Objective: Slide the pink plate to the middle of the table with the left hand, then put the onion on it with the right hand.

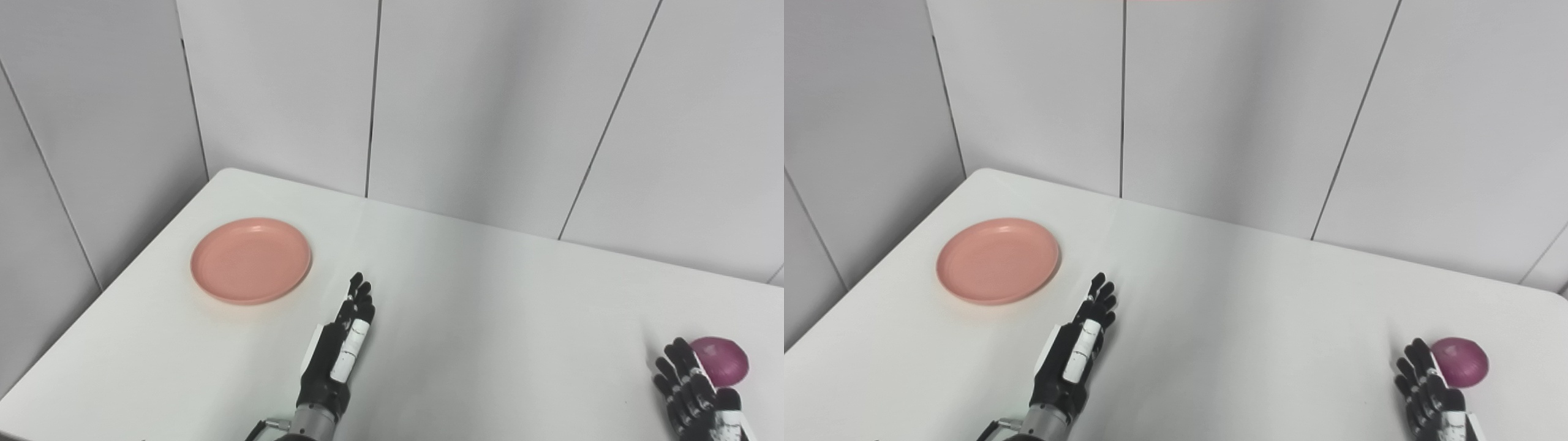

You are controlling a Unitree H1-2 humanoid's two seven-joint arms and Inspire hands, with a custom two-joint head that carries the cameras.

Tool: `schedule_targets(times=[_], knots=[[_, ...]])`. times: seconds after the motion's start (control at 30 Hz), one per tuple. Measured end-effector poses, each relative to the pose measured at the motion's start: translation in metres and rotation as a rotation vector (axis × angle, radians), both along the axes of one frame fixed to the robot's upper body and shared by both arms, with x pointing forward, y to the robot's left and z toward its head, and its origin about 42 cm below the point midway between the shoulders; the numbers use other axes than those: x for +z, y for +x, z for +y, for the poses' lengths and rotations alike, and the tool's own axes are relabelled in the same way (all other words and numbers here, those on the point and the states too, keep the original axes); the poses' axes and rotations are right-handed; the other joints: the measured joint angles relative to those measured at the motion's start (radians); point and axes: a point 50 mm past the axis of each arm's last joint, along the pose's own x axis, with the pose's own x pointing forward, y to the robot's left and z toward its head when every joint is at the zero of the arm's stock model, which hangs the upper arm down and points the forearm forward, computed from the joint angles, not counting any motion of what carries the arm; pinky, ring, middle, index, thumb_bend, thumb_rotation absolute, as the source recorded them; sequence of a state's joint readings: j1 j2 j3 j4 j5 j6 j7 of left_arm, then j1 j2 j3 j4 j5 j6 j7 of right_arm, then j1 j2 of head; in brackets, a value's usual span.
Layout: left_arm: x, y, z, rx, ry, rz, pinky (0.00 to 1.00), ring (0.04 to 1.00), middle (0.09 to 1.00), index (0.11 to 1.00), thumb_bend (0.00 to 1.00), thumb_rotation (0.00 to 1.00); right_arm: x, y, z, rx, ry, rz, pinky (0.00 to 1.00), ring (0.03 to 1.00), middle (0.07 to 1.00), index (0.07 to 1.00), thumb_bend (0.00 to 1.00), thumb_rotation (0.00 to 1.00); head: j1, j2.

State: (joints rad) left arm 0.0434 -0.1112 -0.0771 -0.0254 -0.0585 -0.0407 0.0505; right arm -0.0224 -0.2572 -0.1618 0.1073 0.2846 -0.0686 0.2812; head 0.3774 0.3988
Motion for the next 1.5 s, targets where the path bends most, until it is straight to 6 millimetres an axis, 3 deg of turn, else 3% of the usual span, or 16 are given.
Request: schedule_targets(times=[0.33, 0.6, 0.67, 0.83, 0.9, 1.03, 1.27, 1.37, 1.5], knots=[[0.001, 0.001, 0.0, -0.007, -0.037, 0.005, 1.0, 1.0, 1.0, 1.0, 0.85, 0.85, 0.0, 0.0, 0.0, -0.022, -0.017, 0.001, 1.0, 1.0, 1.0, 1.0, 0.75, 1.0, 0.005, -0.005], [0.019, -0.005, 0.008, -0.038, -0.093, 0.022, 0.97, 0.922, 0.931, 1.0, 0.89, 0.84, 0.001, 0.003, 0.0, -0.021, -0.016, -0.002, 1.0, 1.0, 1.0, 1.0, 0.77, 1.0, 0.008, -0.009], [0.032, -0.002, 0.014, -0.052, -0.09, 0.013, 0.94, 0.888, 0.919, 1.0, 0.9, 0.84, 0.0, 0.002, 0.0, -0.022, -0.019, -0.001, 1.0, 0.998, 1.0, 1.0, 0.77, 1.0, 0.005, -0.008], [0.092, 0.042, 0.053, -0.124, 0.047, -0.168, 0.91, 0.86, 0.898, 1.0, 0.9, 0.84, 0.0, 0.002, 0.001, -0.022, -0.024, 0.0, 1.0, 0.984, 0.988, 1.0, 0.77, 1.0, -0.003, -0.011], [0.115, 0.061, 0.071, -0.114, 0.08, -0.226, 0.9, 0.871, 0.906, 0.942, 0.9, 0.85, 0.001, 0.002, 0.001, -0.025, -0.026, -0.002, 1.0, 0.974, 0.979, 1.0, 0.8, 1.0, -0.009, -0.008], [0.145, 0.088, 0.097, -0.131, 0.15, -0.273, 0.9, 0.881, 0.91, 0.913, 0.95, 0.85, 0.002, 0.001, 0.002, -0.027, -0.027, -0.008, 1.0, 0.971, 0.972, 0.999, 0.82, 1.0, -0.012, -0.006], [0.164, 0.116, 0.114, -0.132, 0.186, -0.275, 0.89, 0.897, 0.904, 0.891, 0.97, 0.84, 0.003, 0.0, 0.002, -0.028, -0.027, -0.01, 1.0, 0.963, 0.968, 0.994, 0.85, 1.0, -0.017, -0.002], [0.172, 0.131, 0.131, -0.126, 0.222, -0.262, 0.84, 0.875, 0.894, 0.872, 0.98, 0.84, 0.003, 0.0, 0.002, -0.027, -0.027, -0.011, 1.0, 0.966, 0.973, 0.993, 0.86, 1.0, -0.017, 0.0], [0.183, 0.152, 0.155, -0.077, 0.25, -0.252, 0.84, 0.896, 0.919, 0.884, 0.99, 0.83, 0.003, -0.001, 0.002, -0.028, -0.028, -0.01, 1.0, 0.956, 0.964, 0.987, 0.87, 1.0, -0.012, 0.003]])
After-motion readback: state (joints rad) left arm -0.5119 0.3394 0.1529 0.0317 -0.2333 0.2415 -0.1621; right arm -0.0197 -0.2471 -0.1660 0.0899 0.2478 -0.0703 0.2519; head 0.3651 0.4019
